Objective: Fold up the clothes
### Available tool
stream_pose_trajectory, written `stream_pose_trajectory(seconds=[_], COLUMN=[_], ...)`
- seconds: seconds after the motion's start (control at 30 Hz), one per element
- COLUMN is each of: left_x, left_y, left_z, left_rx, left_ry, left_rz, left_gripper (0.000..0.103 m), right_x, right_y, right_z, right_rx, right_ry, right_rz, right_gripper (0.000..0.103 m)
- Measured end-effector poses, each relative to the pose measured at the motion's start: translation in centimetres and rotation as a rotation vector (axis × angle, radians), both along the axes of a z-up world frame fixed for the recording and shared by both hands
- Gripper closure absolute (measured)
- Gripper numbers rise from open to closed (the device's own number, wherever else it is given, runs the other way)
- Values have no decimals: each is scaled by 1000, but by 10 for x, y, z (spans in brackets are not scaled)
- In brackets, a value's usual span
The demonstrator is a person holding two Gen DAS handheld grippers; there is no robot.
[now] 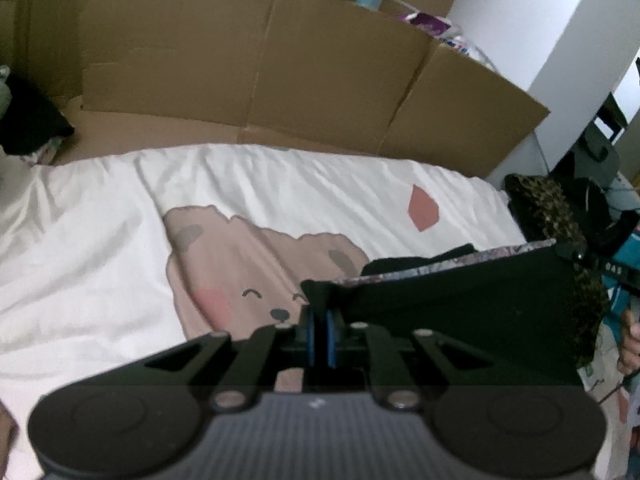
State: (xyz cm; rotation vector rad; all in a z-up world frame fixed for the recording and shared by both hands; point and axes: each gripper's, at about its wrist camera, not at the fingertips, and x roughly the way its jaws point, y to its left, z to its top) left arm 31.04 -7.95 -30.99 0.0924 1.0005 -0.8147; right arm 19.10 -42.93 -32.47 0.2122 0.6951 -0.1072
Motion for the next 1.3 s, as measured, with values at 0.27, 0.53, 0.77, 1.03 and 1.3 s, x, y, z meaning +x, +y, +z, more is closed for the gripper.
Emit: stream_pose_trajectory(seconds=[0.27, 0.53, 0.77, 1.03, 1.3], left_x=[15, 29, 40, 45, 44], left_y=[-12, -20, -26, -35, -27], left_z=[-10, -32, -46, -62, -30], left_rx=[2, 15, 17, 42, -5], left_ry=[-4, 22, 43, 31, 26], left_rz=[-11, 0, 29, 45, 110], left_gripper=[96, 96, 97, 99, 86], right_x=[19, 35, 47, 59, 53], right_y=[-4, -9, -12, -8, 1], right_z=[-12, -30, -53, -72, -48], right_rx=[-18, 0, 6, -8, -58], right_ry=[47, 97, 139, 185, 148], right_rz=[-29, -52, -48, -45, -34], right_gripper=[95, 95, 95, 91, 81])
